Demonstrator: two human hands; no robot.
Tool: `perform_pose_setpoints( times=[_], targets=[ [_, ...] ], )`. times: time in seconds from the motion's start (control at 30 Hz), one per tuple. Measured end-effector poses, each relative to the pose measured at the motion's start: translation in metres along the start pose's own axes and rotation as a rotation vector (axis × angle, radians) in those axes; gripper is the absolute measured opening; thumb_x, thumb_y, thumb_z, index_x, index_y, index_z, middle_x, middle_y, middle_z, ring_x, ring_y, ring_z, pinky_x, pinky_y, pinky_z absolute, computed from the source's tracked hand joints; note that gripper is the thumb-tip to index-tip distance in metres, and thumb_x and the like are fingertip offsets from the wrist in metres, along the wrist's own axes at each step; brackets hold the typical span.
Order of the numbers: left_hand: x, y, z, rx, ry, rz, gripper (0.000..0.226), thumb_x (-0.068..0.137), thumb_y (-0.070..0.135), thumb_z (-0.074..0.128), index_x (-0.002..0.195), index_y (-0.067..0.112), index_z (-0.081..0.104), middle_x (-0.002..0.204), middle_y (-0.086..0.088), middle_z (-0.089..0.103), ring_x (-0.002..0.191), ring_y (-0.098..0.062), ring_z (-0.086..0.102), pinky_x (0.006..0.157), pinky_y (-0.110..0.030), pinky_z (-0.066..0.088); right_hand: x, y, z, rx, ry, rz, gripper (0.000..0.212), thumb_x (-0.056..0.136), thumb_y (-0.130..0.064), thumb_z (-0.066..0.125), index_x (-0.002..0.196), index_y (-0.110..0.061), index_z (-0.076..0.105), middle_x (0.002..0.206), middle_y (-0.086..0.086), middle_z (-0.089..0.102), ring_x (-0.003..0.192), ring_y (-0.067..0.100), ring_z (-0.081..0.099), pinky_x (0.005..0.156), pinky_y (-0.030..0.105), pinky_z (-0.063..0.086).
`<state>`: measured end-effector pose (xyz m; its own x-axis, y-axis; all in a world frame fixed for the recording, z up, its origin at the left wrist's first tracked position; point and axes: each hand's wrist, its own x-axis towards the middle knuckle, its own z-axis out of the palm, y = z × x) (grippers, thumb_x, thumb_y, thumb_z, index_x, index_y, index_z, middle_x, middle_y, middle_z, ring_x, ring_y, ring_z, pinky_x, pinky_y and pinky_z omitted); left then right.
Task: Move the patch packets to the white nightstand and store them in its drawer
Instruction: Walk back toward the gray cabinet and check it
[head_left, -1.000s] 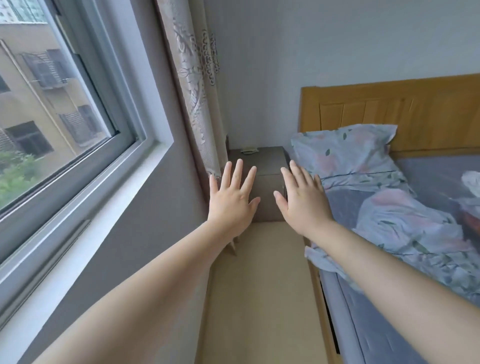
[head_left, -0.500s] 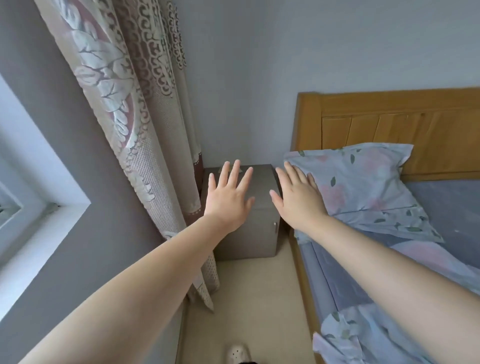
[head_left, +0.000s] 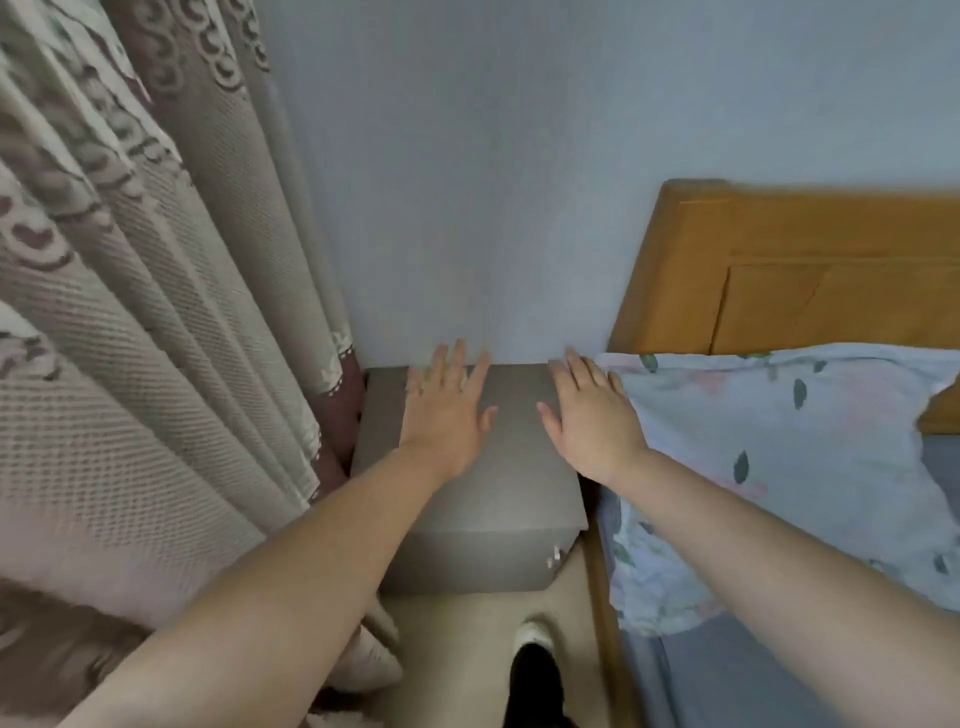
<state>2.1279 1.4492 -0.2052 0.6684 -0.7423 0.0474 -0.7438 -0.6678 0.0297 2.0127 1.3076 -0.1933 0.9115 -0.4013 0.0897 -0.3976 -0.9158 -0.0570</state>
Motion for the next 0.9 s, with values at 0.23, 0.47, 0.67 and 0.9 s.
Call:
perform_pose_setpoints(
  times=[0.23, 0.47, 0.67, 0.9],
  targets=[
    [0.113, -0.056, 0.085, -0.159, -0.07, -0.281, 0.065, 0.099, 0.039, 0.038, 0.153, 0.022, 0.006, 0.161, -0.009, 0.0, 0.147, -0.03, 0.002, 0.115, -0.054, 0.01, 0.163, 0.019, 0.102, -0.018, -0.219, -0.156, 0.062, 0.1, -0.038, 0.033, 0.15, -0.007, 0.016, 0.159, 0.014, 0.01, 0.146, 0.028, 0.014, 0.116, 0.044, 0.015],
    [0.162, -0.124, 0.181, -0.239, -0.24, -0.501, 0.071, 0.099, 0.038, 0.041, 0.153, 0.023, -0.003, 0.161, -0.01, -0.006, 0.148, -0.029, -0.001, 0.117, -0.049, 0.007, 0.25, -0.006, 0.206, 0.045, -0.386, -0.212, 0.061, 0.1, -0.04, 0.034, 0.15, -0.009, 0.018, 0.158, 0.013, 0.016, 0.145, 0.028, 0.016, 0.115, 0.039, 0.016],
    [0.176, -0.162, 0.278, -0.294, -0.453, -0.576, 0.074, 0.098, 0.038, 0.043, 0.153, 0.025, -0.005, 0.161, -0.008, -0.008, 0.147, -0.031, -0.003, 0.12, -0.046, 0.007, 0.296, -0.032, 0.293, 0.068, -0.474, -0.22, 0.061, 0.098, -0.036, 0.039, 0.149, -0.01, 0.019, 0.159, 0.011, 0.013, 0.144, 0.028, 0.02, 0.114, 0.039, 0.018],
    [0.201, -0.168, 0.354, -0.318, -0.539, -0.557, 0.092, 0.09, 0.056, 0.05, 0.152, 0.024, -0.009, 0.16, -0.008, -0.014, 0.146, -0.034, -0.011, 0.119, -0.048, 0.007, 0.372, -0.054, 0.37, 0.075, -0.559, -0.277, 0.066, 0.094, -0.034, 0.051, 0.148, -0.01, 0.022, 0.157, 0.012, 0.018, 0.144, 0.029, 0.019, 0.115, 0.043, 0.021]
  ],
)
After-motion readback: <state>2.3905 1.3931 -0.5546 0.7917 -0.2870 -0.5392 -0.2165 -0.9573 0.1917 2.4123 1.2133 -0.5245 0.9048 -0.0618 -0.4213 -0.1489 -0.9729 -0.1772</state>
